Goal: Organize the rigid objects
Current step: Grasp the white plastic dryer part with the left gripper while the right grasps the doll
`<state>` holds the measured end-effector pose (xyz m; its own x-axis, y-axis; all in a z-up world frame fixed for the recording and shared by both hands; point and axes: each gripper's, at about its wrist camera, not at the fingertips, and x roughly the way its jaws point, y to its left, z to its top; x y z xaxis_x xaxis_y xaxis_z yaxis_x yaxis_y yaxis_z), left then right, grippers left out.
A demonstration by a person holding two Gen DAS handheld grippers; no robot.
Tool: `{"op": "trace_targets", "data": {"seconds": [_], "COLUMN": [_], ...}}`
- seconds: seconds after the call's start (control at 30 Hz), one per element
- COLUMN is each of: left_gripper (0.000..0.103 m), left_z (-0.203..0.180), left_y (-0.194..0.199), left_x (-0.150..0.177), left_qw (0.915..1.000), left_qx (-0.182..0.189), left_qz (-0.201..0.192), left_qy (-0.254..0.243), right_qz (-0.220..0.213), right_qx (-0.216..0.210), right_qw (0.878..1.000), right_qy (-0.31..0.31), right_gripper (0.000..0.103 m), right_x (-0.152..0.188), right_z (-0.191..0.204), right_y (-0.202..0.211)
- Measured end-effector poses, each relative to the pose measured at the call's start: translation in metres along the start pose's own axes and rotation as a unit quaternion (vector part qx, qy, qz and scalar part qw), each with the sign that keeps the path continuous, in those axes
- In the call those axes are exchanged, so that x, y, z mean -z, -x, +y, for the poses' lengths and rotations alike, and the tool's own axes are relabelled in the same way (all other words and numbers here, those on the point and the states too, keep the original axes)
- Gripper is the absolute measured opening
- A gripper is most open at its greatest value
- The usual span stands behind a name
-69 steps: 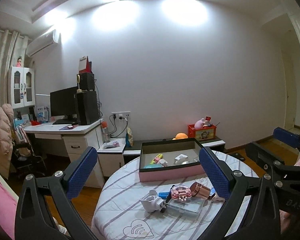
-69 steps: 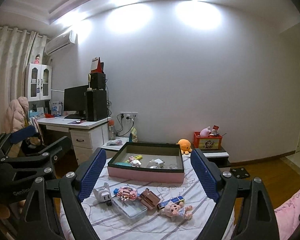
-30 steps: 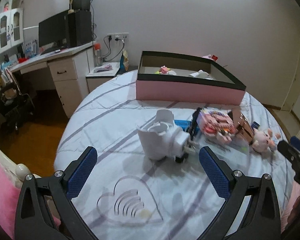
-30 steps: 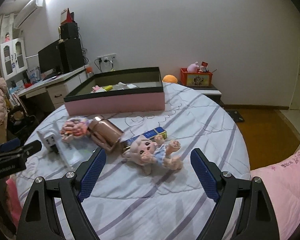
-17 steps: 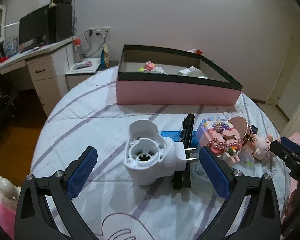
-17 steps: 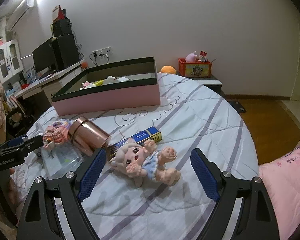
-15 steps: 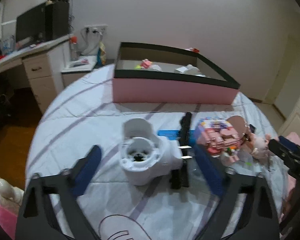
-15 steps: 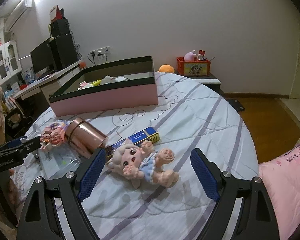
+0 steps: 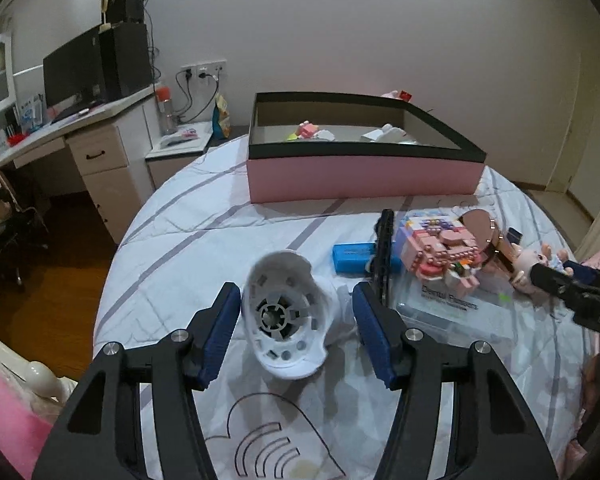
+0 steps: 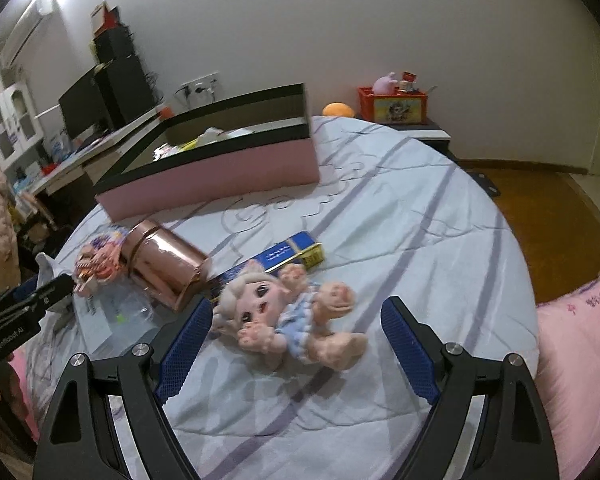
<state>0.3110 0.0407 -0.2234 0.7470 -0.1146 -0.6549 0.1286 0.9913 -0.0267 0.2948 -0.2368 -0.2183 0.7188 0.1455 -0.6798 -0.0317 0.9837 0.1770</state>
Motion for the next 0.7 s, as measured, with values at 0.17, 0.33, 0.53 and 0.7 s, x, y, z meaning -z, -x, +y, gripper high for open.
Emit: {"op": "trace_targets", "data": {"seconds": [0.17,0.33,0.53,0.7], "left_gripper": [0.053,0.054,0.062,0.065], "left_z": [0.001,0.007,0.011,0.012], "left_y": [-0.001,0.002,0.002,0.001], "left_x": [0.008,0.012,0.013,0.01], "left_qw": [0.9999,0.9998,0.9997,0.9996], "left_qx": [-0.005,-0.006,0.0,0.003], "left_qz": [0.011,0.012,0.012,0.012], "left_qy": [-0.001,0.013,0.022,0.024], "right_qz": [0.009,-0.001,0.006,0.035], "right_qx": [-0.006,-0.009,-0.014,-0.032], "right_qw": [1.0,0.999,0.999,0.998], "right_qy": [0.02,0.039,0.048,0.049], "right_gripper": [0.087,0.058,0.07,0.078], "right_x": [0.002,0.005,0.007,0.0], "right_z": [0.004,0.008,0.011,0.007], "right_y": [-0.009,0.003,0.007,-0.016]}}
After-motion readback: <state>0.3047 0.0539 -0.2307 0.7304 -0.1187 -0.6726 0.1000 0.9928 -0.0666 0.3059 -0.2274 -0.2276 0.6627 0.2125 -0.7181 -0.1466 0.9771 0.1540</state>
